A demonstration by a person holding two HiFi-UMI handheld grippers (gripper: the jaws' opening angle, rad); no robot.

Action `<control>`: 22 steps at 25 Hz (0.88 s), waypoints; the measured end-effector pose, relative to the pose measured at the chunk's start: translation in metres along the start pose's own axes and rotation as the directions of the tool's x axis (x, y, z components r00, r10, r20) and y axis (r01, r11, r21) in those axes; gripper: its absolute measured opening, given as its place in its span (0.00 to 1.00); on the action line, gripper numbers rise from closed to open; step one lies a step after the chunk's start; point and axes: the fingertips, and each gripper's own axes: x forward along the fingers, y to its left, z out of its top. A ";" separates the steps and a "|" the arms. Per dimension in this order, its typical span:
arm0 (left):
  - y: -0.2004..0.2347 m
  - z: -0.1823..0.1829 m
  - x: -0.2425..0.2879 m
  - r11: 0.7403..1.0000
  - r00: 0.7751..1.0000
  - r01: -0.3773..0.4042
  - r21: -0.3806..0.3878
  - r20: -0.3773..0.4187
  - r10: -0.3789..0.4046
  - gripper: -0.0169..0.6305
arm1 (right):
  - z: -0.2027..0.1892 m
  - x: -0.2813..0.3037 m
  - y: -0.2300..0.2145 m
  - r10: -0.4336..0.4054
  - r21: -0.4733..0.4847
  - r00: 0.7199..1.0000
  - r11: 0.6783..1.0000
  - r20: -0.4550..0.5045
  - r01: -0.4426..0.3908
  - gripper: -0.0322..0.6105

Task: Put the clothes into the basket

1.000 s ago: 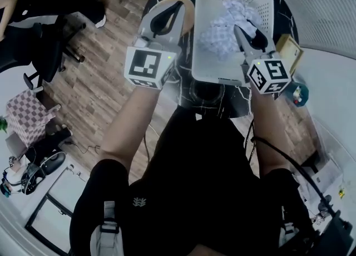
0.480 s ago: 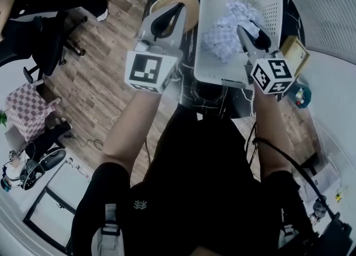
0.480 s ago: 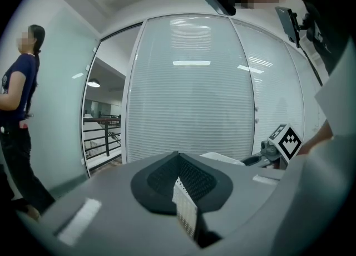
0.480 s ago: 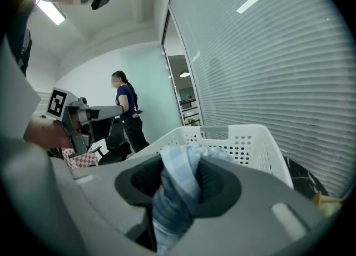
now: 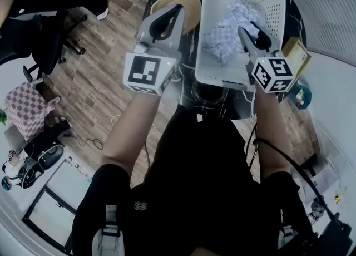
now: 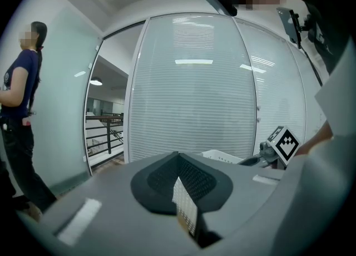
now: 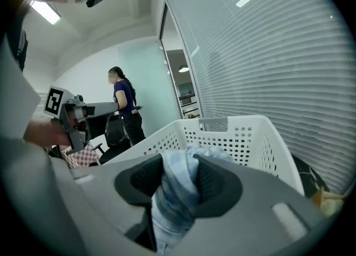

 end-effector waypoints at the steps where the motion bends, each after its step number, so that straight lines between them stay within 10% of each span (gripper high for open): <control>1: 0.000 -0.001 0.000 1.000 1.000 -0.001 -0.002 -0.001 0.001 0.04 | -0.002 0.001 0.000 0.000 -0.001 1.000 1.000 -0.010 0.000 0.30; 22: -0.025 0.033 -0.008 1.000 0.999 0.011 0.030 0.041 -0.012 0.04 | 0.038 -0.034 0.009 -0.002 -0.046 0.996 0.999 0.088 0.007 0.34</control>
